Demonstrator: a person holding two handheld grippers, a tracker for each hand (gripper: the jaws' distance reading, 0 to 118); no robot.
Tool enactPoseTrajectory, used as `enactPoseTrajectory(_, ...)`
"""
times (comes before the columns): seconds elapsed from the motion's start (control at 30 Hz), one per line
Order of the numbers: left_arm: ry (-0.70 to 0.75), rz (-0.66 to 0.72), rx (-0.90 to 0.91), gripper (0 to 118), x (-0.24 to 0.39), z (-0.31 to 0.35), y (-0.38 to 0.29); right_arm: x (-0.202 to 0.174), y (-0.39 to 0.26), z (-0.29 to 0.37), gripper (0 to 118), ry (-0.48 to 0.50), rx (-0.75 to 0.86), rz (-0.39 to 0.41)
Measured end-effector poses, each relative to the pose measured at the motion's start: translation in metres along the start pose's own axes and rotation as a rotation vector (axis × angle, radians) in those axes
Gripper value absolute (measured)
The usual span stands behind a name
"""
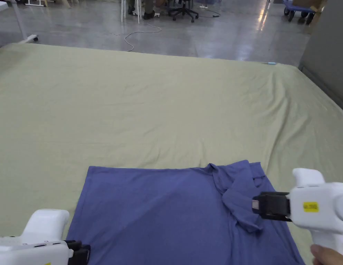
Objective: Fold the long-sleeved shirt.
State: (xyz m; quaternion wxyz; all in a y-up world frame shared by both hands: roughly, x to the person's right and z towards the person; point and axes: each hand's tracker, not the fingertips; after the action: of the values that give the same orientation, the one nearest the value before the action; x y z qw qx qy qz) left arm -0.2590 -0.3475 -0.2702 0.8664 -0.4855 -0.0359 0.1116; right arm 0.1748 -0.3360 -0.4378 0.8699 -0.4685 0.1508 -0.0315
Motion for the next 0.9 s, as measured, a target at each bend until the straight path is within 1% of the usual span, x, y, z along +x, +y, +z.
enactPoseTrajectory(0.03,0.005,0.0,-0.001,0,0.0,-0.003,0.0,0.001,-0.009,0.004,0,0.058,0.011,-0.012)
enactPoseTrajectory(0.07,0.013,0.003,-0.005,0,0.001,-0.006,0.001,0.0,-0.019,0.003,0,0.068,-0.013,-0.023)
enactPoseTrajectory(0.1,0.013,0.014,-0.006,0,0.0,-0.01,0.001,0.002,-0.03,0.008,0,0.035,-0.028,-0.026)
enactPoseTrajectory(0.13,0.008,0.028,-0.006,0,-0.002,-0.014,0.001,0.003,-0.037,0.009,0,0.002,-0.066,0.019)
enactPoseTrajectory(0.17,0.001,0.043,-0.008,0,-0.004,-0.02,0.004,-0.003,-0.042,0.002,0,-0.002,-0.093,0.057)
enactPoseTrajectory(0.2,0.002,0.06,-0.012,18,-0.006,-0.028,0.01,-0.002,-0.047,0.002,0,0.001,-0.109,0.074)
enactPoseTrajectory(0.23,0.009,0.073,-0.005,49,-0.009,-0.035,0.018,-0.001,-0.051,0.002,0,0.003,-0.11,0.072)
enactPoseTrajectory(0.27,0.008,0.086,0.014,88,-0.014,-0.042,0.03,0.0,-0.053,0.003,0,0.01,-0.112,0.068)
enactPoseTrajectory(0.3,0.03,0.082,0.045,118,-0.02,-0.053,0.046,-0.006,-0.051,-0.004,0,0.021,-0.119,0.064)
enactPoseTrajectory(0.37,0.112,0.068,0.057,115,-0.035,-0.08,0.081,-0.004,-0.05,-0.003,0,0.043,-0.113,0.036)
enactPoseTrajectory(0.4,0.127,0.048,0.116,115,-0.045,-0.104,0.108,-0.004,-0.049,-0.006,0,0.049,-0.098,0.015)
enactPoseTrajectory(0.43,0.168,0.034,0.107,115,-0.054,-0.127,0.129,-0.004,-0.047,-0.01,0,0.053,-0.079,0.001)
enactPoseTrajectory(0.5,0.27,0.068,0.123,116,-0.072,-0.17,0.167,-0.001,-0.046,-0.013,0,0.047,-0.076,-0.017)
enactPoseTrajectory(0.57,0.315,0.108,0.081,116,-0.095,-0.219,0.193,0.001,-0.042,-0.028,0,0.038,-0.092,-0.034)
enactPoseTrajectory(0.6,0.342,0.125,0.043,115,-0.101,-0.235,0.205,0.003,-0.04,-0.034,0,0.036,-0.104,-0.036)
enactPoseTrajectory(0.63,0.364,0.128,0.0,111,-0.11,-0.257,0.209,0.004,-0.038,-0.038,0,0.026,-0.115,-0.036)
enactPoseTrajectory(0.67,0.397,0.104,-0.039,102,-0.115,-0.274,0.208,0.006,-0.034,-0.045,0,0.014,-0.125,-0.035)
enactPoseTrajectory(0.7,0.422,0.124,-0.107,76,-0.119,-0.289,0.206,0.007,-0.029,-0.051,0,0.005,-0.131,-0.027)
enactPoseTrajectory(0.73,0.419,0.132,-0.132,67,-0.114,-0.285,0.199,0.008,-0.024,-0.054,0,0.002,-0.131,-0.021)
enactPoseTrajectory(0.77,0.389,0.134,-0.065,67,-0.109,-0.283,0.193,0.009,-0.018,-0.057,0,-0.003,-0.129,-0.018)
enactPoseTrajectory(0.8,0.415,0.079,-0.028,64,-0.103,-0.279,0.194,0.01,-0.008,-0.061,0,-0.014,-0.129,-0.019)
enactPoseTrajectory(0.83,0.42,0.037,-0.045,54,-0.097,-0.28,0.194,0.013,0.003,-0.07,0,-0.025,-0.133,-0.015)
enactPoseTrajectory(0.87,0.404,0.012,-0.04,39,-0.09,-0.269,0.195,0.013,0.017,-0.076,0,-0.032,-0.134,-0.004)
enactPoseTrajectory(0.9,0.369,-0.008,-0.053,9,-0.085,-0.267,0.194,0.012,0.037,-0.083,4,-0.044,-0.126,0.02)
